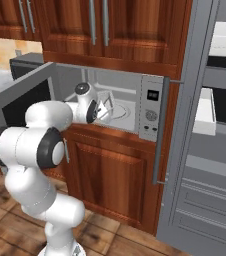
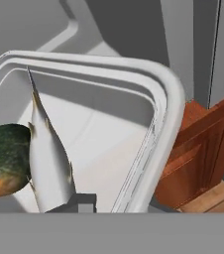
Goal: Place the tupperware containing the fish and squash meal in the microwave. Close the microwave door and press the start button to reheat the meal.
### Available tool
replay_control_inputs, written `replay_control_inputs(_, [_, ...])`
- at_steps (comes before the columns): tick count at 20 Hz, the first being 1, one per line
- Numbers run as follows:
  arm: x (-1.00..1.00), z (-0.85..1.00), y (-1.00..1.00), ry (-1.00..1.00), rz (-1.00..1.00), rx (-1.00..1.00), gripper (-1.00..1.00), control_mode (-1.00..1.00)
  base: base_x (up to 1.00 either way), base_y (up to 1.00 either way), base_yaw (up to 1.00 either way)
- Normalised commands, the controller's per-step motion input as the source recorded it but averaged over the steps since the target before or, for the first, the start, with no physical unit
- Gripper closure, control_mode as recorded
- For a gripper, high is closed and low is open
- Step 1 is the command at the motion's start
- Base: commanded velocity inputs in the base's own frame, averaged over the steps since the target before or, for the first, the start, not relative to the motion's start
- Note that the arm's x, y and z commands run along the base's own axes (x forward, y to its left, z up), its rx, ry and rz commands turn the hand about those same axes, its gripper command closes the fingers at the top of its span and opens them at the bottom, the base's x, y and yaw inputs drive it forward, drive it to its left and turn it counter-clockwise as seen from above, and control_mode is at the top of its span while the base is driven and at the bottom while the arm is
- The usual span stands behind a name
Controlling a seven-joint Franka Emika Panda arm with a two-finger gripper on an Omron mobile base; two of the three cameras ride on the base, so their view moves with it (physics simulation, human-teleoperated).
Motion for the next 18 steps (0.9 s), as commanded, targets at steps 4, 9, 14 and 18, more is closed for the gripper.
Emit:
replay_control_inputs(4, [0.49,-0.13,0.0,0.0,0.0,0.0,1.0,-1.0,0.0,0.0,0.0])
replay_control_inputs(9, [0.43,-0.32,0.0,0.02,0.0,0.0,1.0,-1.0,0.0,0.0,0.0])
replay_control_inputs(14, [0.47,-0.24,0.0,0.02,0.0,0.0,1.0,-1.0,0.0,0.0,0.0])
replay_control_inputs(18, [0.5,-0.08,0.0,0.0,0.0,0.0,1.0,-1.0,0.0,0.0,0.0])
